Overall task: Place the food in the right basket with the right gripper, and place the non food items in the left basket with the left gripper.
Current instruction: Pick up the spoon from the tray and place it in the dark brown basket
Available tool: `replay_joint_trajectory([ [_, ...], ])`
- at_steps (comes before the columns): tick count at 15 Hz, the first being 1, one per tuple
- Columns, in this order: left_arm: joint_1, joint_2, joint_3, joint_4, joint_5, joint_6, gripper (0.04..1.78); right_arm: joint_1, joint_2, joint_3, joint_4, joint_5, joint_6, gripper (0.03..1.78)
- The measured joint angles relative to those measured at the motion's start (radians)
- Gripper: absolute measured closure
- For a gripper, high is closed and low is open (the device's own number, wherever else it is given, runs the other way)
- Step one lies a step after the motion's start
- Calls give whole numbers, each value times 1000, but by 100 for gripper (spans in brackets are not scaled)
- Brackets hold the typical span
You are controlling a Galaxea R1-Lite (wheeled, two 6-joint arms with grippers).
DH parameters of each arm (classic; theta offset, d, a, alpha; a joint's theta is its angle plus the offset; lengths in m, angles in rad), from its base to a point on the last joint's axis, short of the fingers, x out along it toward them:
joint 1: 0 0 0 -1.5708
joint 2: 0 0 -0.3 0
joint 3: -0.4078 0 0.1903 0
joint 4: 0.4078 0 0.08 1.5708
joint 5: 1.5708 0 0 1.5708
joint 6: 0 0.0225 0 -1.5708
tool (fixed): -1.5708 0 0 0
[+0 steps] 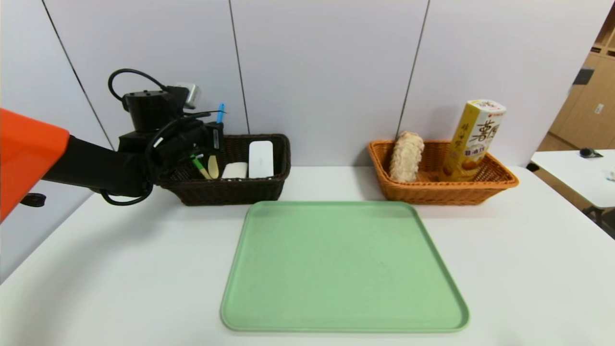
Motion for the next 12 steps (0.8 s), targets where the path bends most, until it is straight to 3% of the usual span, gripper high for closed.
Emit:
replay_joint_trajectory([
  [4, 17, 49, -4, -3, 0, 11, 175, 1, -7, 1, 12, 3, 0, 12],
  [6, 22, 57, -5, 4, -1, 11, 136, 0, -8, 1, 12, 9, 0, 12],
  [8, 21, 62, -5, -12, 2, 10, 109, 0, -8, 1, 12, 9, -1, 12],
  [12, 24, 60, -10, -83, 0, 9, 70, 0, -7, -2, 12, 10, 0, 12],
])
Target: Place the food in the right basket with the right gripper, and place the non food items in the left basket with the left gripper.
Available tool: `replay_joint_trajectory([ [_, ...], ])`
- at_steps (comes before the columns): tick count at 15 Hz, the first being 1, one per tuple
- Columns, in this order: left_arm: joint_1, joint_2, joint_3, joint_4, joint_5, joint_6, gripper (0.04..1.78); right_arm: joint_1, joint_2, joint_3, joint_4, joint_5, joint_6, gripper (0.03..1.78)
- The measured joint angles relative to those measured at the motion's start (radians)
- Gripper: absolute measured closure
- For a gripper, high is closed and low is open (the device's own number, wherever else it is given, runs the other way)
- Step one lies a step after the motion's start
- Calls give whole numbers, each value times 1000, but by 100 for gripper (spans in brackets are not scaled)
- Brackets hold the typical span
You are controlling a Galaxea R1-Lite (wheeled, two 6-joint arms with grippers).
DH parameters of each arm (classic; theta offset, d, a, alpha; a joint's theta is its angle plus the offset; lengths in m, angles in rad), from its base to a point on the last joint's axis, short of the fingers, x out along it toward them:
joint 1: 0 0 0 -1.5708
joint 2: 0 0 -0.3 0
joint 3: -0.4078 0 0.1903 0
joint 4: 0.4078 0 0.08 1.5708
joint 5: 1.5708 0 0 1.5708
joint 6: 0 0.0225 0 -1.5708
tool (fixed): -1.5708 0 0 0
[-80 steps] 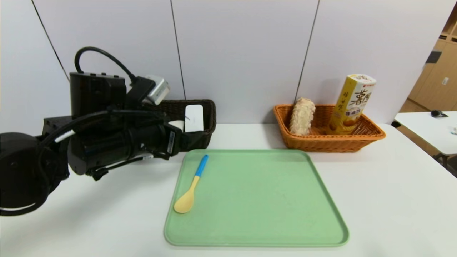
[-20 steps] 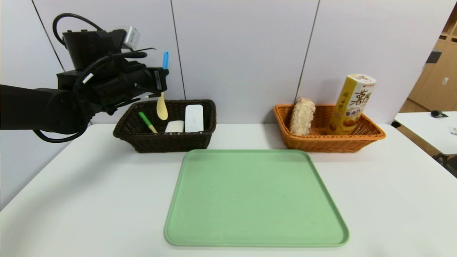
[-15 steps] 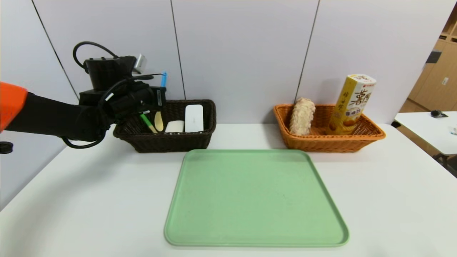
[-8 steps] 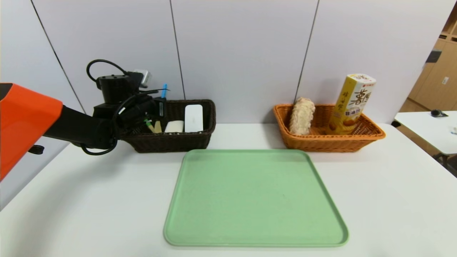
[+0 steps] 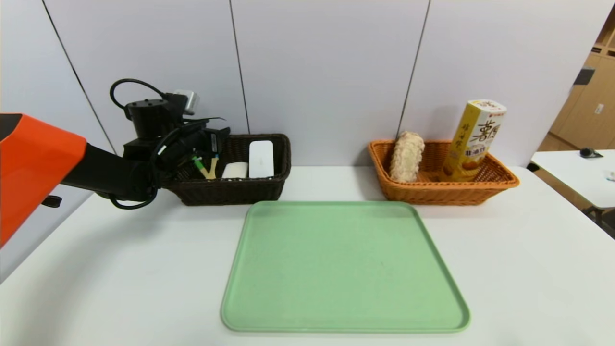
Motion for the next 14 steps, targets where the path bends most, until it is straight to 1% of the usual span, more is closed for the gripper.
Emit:
replay_joint_trajectory([
  [3, 6, -86, 11, 30, 16, -2, 51, 0, 4, -30, 1, 0, -1, 12],
  [6, 6, -302, 104, 112, 74, -5, 38, -1, -13, -53, 13, -13, 0, 12],
  [7, 11, -396, 167, 132, 106, -7, 35, -1, -32, -57, 38, -11, 0, 12],
  [8, 17, -481, 239, 144, 138, -7, 32, -1, -52, -67, 85, -9, 2, 12],
  [9, 22, -576, 320, 153, 164, -7, 30, -6, -73, -83, 137, -5, 9, 12],
  [10, 25, -688, 423, 161, 185, -3, 28, -11, -90, -91, 162, -2, 11, 12],
  [14, 71, -1082, 781, 179, 213, 26, 21, -30, -153, -98, 197, 8, -4, 12],
])
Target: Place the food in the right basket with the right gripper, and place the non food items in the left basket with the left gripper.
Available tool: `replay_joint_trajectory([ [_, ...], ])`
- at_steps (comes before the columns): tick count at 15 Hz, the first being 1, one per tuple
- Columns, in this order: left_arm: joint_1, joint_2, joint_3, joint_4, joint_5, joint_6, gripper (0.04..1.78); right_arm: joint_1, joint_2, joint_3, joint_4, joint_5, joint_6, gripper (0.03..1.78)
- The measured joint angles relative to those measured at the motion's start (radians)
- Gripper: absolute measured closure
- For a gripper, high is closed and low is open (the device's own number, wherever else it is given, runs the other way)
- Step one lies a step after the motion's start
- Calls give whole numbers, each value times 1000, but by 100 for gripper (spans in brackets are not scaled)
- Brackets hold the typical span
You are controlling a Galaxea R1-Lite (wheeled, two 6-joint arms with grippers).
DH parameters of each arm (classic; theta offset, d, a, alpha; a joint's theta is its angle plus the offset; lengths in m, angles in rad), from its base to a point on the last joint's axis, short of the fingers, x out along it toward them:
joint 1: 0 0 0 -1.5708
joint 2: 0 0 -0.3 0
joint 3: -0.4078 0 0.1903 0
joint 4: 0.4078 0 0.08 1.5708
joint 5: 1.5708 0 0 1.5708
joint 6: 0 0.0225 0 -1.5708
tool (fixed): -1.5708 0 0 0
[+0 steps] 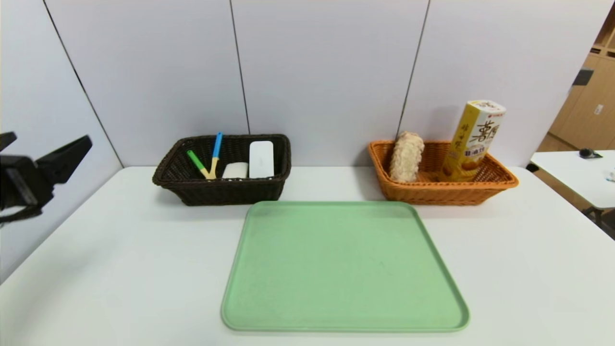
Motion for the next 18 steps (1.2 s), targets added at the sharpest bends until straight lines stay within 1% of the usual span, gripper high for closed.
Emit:
replay_joint_trajectory([
  [2, 25, -187, 156, 8, -1, 13, 19, -13, -72, 11, 73, 30, -38, 12],
  [3, 33, -272, 212, 20, -7, 16, 18, -17, -117, 19, 124, 51, -55, 12],
  [5, 45, -438, 282, 83, -26, 21, 17, -23, -179, 40, 211, 84, -60, 12],
  [7, 50, -601, 311, 181, -44, 24, 16, -26, -206, 66, 178, 111, -61, 12],
  [10, 54, -852, 337, 384, -43, 23, 15, -26, -221, 96, 155, 147, -64, 12],
  [11, 54, -916, 363, 429, -26, 22, 15, -26, -224, 106, 153, 166, -61, 12],
  [12, 54, -955, 404, 431, -13, 22, 15, -27, -226, 113, 144, 177, -57, 12],
  [13, 55, -982, 447, 389, -19, 24, 15, -26, -227, 122, 107, 183, -52, 12],
  [14, 55, -1001, 484, 332, -51, 31, 15, -26, -227, 143, 50, 189, -47, 12],
  [15, 55, -1013, 504, 305, -64, 47, 14, -26, -228, 181, -22, 191, -43, 12],
  [16, 55, -1020, 512, 299, -66, 69, 14, -26, -229, 223, -106, 190, -43, 12],
  [18, 55, -1030, 513, 295, -70, 89, 13, -26, -229, 296, -320, 192, -40, 12],
])
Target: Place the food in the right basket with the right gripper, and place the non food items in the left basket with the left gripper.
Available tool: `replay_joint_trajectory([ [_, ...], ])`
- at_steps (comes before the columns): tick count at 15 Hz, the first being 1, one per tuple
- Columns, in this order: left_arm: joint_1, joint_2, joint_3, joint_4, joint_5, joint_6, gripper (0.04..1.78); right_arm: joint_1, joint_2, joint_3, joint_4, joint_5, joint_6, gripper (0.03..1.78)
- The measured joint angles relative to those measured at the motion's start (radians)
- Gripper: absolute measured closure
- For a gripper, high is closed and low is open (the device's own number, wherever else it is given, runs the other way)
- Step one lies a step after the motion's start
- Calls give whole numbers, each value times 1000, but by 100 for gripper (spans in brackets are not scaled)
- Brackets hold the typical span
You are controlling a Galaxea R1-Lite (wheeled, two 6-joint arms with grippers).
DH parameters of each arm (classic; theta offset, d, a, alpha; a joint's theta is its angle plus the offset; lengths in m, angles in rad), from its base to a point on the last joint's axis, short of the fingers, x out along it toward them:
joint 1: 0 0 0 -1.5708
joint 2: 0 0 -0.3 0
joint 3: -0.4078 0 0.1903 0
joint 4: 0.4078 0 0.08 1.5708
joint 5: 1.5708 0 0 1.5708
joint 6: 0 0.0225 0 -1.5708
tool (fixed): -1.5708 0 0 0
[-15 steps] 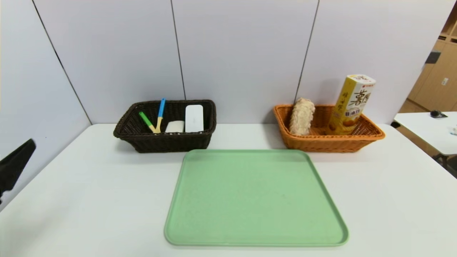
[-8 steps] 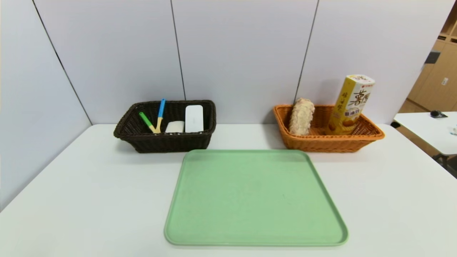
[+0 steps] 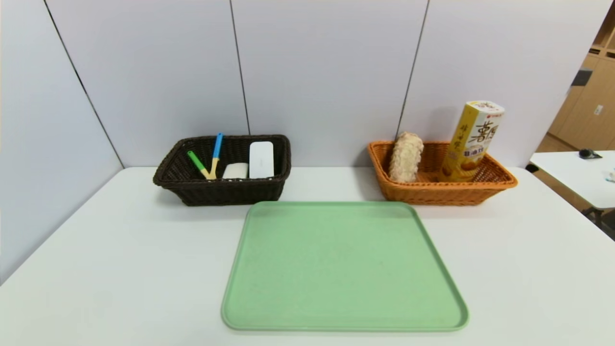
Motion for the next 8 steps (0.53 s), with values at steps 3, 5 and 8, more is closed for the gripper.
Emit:
replay_joint_trajectory([
  [3, 0, -3, 17, 3, -5, -13, 13, 0, 0, 59, -106, -1, 13, 12],
  [5, 0, -4, 23, 40, -9, -15, 13, 0, 0, 66, 28, 9, 9, 12],
  [8, 0, -4, 25, 195, -5, -14, 13, 0, 0, 65, 137, 52, 5, 12],
])
